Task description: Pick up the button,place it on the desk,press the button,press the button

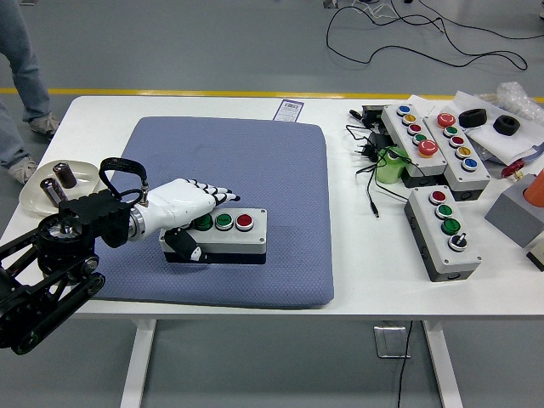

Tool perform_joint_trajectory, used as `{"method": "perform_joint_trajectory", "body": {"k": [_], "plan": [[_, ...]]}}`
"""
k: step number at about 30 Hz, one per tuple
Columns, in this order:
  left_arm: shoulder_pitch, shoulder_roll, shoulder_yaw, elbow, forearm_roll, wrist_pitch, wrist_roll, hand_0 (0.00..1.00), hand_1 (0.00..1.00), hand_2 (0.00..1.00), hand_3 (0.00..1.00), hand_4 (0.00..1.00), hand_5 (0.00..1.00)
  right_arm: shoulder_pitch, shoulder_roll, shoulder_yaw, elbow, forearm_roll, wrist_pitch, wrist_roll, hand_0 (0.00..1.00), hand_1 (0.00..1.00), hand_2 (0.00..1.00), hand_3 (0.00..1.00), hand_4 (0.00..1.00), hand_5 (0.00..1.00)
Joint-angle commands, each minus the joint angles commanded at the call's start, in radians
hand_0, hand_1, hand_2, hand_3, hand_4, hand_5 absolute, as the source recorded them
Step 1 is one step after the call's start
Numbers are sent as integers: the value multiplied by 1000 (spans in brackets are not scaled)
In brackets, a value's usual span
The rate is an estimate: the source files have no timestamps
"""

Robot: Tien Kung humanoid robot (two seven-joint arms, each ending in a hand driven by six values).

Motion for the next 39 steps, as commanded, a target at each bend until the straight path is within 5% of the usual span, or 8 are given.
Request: {"method": "perform_joint_trajectory", "body": {"k": [6,7,8,13,14,19,20,39], "plan": [[52,-1,-120,-105,-32,15,18,983,998,998,998,998,468,0,0,0,0,1,0,1,659,652,707,609,468,327],[62,-4,-144,-126,-58,31,34,983,998,998,998,998,468,1,0,0,0,1,0,2,659,652,707,609,468,327],[69,-6,-165,-144,-83,49,51,830,913,958,998,868,697,1,0,0,0,1,0,2,659,652,707,609,468,327],[91,-14,-207,-212,-163,165,133,830,913,958,998,868,697,1,0,0,0,1,1,1,659,652,707,609,468,327],[95,-14,-205,-226,-185,194,150,266,370,404,811,754,998,1,0,0,0,0,1,1,659,652,707,609,468,327],[103,-19,-190,-261,-274,291,197,266,370,404,811,754,998,1,0,0,0,1,1,1,659,652,707,609,468,327],[103,-20,-187,-263,-281,293,204,25,38,103,640,695,998,1,0,0,0,1,1,2,659,652,707,609,469,327],[105,-28,-74,-257,-322,90,293,6,2,2,617,611,998,3,0,1,0,1,1,2,659,652,707,610,469,327]]}}
